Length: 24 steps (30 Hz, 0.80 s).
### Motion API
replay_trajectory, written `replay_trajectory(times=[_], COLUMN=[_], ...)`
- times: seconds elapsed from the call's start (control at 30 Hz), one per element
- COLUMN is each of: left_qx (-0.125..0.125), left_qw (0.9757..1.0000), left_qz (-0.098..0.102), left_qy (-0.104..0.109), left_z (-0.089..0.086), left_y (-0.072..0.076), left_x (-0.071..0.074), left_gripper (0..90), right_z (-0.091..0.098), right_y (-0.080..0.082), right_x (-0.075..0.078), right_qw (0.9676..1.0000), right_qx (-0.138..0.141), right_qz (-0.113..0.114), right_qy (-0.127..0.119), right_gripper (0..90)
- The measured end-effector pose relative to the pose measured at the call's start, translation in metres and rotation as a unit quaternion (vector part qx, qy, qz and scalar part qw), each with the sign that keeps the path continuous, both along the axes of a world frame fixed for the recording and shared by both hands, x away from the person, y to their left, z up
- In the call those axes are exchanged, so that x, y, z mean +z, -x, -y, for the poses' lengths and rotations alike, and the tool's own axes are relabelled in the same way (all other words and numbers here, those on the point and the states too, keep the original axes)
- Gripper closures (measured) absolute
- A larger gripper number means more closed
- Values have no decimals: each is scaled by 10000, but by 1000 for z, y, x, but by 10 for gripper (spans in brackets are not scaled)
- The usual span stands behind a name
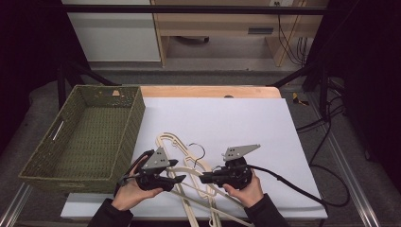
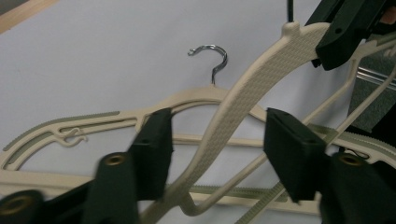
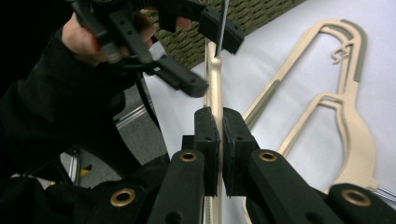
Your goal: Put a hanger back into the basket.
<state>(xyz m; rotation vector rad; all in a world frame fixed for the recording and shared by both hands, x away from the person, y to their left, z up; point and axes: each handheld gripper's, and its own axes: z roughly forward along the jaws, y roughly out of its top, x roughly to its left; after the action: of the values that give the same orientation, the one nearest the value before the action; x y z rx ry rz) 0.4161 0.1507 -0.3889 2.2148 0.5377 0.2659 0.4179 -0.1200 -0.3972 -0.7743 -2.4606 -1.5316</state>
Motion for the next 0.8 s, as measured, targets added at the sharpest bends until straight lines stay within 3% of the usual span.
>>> replay_trajectory(times=[0.1, 0.33, 0.5, 0.6, 0.67, 0.8], left_qx=[-120, -297, -419, -417, -505, -589], left_qw=[9999, 9990, 9988, 9988, 9981, 9971], left_qz=[-112, -59, -116, -184, -342, -480], left_qy=[-44, -320, -246, -195, -71, 50], left_z=[0, -1, 0, 1, 3, 4], left_y=[0, 4, 11, 12, 14, 16], left_x=[0, 5, 9, 10, 9, 9], left_gripper=[633, 692, 772, 794, 818, 848], right_z=[-3, -2, 2, 2, 3, 4], right_y=[1, 1, 1, 1, 2, 2], right_x=[0, 1, 4, 5, 6, 7], right_qw=[9999, 9997, 9990, 9987, 9970, 9953], right_qx=[116, 203, 18, -29, -161, -234], right_qz=[18, 57, 383, 462, 724, 909], right_qy=[66, 95, 212, 212, 217, 224], right_gripper=[868, 856, 785, 765, 696, 624])
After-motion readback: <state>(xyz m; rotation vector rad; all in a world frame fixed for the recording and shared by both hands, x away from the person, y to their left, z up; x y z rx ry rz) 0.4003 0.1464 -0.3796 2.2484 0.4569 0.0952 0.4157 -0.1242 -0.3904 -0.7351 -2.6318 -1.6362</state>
